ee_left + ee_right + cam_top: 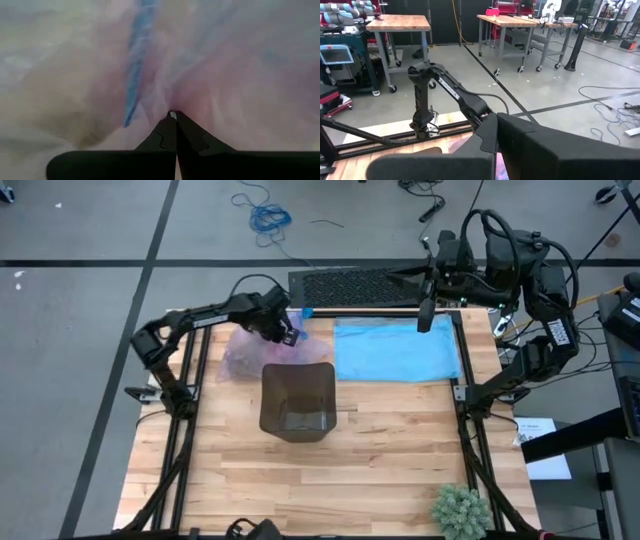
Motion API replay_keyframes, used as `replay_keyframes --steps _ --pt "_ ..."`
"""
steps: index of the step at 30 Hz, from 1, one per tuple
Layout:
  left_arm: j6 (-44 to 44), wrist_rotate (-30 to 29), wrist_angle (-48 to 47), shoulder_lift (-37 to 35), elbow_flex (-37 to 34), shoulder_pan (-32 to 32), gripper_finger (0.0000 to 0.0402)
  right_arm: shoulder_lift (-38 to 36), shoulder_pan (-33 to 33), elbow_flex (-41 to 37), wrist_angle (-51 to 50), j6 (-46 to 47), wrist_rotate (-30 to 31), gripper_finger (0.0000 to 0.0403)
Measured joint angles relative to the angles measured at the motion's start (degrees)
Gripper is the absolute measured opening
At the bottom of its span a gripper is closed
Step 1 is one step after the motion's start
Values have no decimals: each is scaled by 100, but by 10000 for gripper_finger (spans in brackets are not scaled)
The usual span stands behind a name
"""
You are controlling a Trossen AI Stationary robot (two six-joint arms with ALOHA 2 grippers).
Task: Place trash/remove bag and relplace
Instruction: Close the trash bag, then adjust the trash bin
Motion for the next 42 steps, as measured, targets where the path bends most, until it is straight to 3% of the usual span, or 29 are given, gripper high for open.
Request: replay_keyframes --steps 7,14,22,24,28,30,38,42 --pt "285 -13 -2 266 -101 224 0 0 0 0 7 37 0 2" --pt "285 -23 27 -776 257 265 0 13 0 2 9 -93 38 8" --pt "197 36 -63 -2177 955 201 0 28 0 2 -96 -251 50 48" --pt "-26 333 -59 -2534 1156 130 0 28 0 2 -189 -170 50 60" --pt "-337 1640 -269 -3162 1494 10 0 28 0 2 -536 58 27 81" --pt "-611 1837 -578 -3433 1577 -127 0 36 0 2 -756 195 9 86" --pt "-1504 833 -3336 -3980 1522 -952 0 39 0 2 -1578 576 5 81" --pt "-1873 710 -3414 -3940 1191 -1345 0 39 -85 2 -1714 509 -51 75"
